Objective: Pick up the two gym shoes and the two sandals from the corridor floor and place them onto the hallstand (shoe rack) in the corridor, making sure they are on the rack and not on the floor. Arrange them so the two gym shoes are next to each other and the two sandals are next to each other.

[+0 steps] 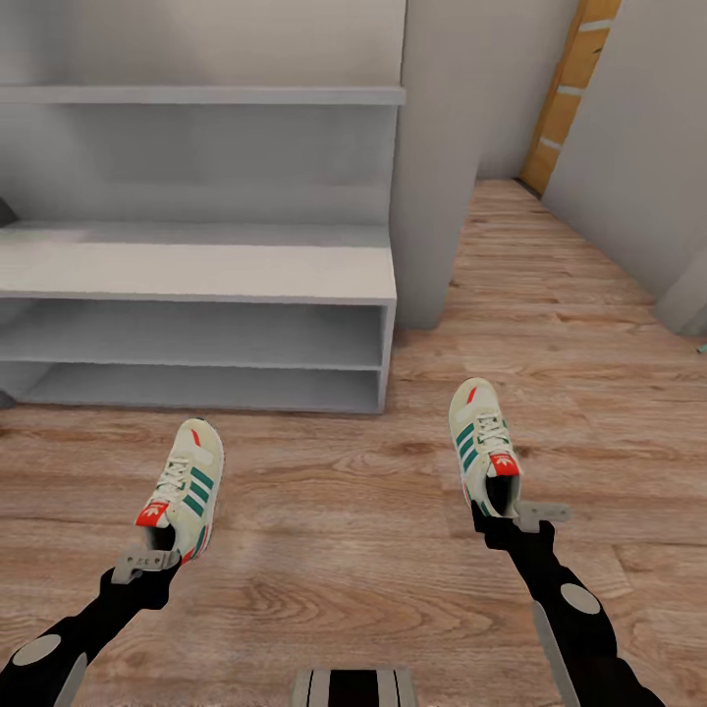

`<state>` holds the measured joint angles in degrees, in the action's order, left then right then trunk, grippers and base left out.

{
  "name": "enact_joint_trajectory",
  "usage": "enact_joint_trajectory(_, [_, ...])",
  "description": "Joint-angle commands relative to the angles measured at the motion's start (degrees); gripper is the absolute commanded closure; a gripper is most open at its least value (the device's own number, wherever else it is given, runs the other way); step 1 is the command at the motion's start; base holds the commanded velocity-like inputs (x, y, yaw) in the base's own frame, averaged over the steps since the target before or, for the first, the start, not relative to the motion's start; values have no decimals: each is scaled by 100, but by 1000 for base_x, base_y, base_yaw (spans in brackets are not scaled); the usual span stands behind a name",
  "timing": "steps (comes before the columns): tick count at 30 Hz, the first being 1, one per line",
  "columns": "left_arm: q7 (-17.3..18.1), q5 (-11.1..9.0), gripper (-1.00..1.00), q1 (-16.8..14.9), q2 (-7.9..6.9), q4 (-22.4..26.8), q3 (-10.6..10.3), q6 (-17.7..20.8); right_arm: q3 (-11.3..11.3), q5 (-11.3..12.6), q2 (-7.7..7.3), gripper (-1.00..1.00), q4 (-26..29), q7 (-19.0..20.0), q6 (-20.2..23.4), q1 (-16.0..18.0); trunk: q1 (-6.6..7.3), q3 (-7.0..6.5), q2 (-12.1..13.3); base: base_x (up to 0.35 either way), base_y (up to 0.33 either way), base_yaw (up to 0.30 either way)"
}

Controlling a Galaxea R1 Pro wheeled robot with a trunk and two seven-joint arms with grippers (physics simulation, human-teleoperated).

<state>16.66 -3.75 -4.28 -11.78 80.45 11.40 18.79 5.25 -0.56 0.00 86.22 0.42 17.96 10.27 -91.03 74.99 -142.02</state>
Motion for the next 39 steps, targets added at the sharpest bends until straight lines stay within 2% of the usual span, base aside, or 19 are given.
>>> enact_joint_trajectory(1, [22, -38, 100, -5, 1, 6, 9, 47, 2, -4, 0, 100, 9, 2, 33, 1, 2, 7, -2, -69, -4, 87])
enact_joint_trajectory(5, [21, -38, 100, -3, 1, 6, 50, 50, 2, -3, 0, 100, 9, 2, 33, 1, 2, 11, -2, -173, 44, 34])
enact_joint_trajectory(10, [21, -38, 100, -3, 1, 6, 266, 54, 2, -4, 0, 100, 9, 2, 33, 1, 2, 12, -2, -261, 151, -15])
enact_joint_trajectory(19, [11, -17, 100, -8, 2, -24, 275, 52, 2, -6, 0, 100, 15, 2, 33, 1, 2, 6, -2, -70, 46, -107])
enact_joint_trajectory(21, [-80, -23, 100, -28, 8, -230, 261, 185, 0, 0, -1, 100, 17, 2, 33, 1, 2, 6, -2, -1, 1, -4])
enact_joint_trajectory(22, [-212, -7, 100, -93, 28, -355, 259, 534, -6, 2, -2, 100, 18, 2, 33, 1, 2, 6, -2, 0, 0, -1])
enact_joint_trajectory(25, [-492, 19, 100, -642, 86, -434, 206, 1561, -13, 6, -7, 100, 18, 2, 37, 1, 2, 6, -2, 0, 0, 0])
enact_joint_trajectory(27, [-727, 107, 100, -1090, 155, -454, 11, 2255, -21, 10, -8, 100, 18, 2, 231, 1, 2, 6, -2, 0, 0, 0])
enact_joint_trajectory(31, [-1032, 291, 100, -1838, 261, -468, -401, 3303, 3, 24, -8, 100, 22, 3, 1011, 1, 2, 6, -2, 0, 0, 0])
enact_joint_trajectory(35, [-1095, 362, 100, -2294, 385, -505, -518, 3639, 33, 41, -12, 100, 25, 8, 1236, 1, 2, 6, -2, 0, 0, 0])
enact_joint_trajectory(39, [-1116, 605, 100, -2843, 609, -952, -551, 3744, 46, 46, -12, 100, 28, 12, 1305, 1, 2, 6, -2, 0, 0, 0])
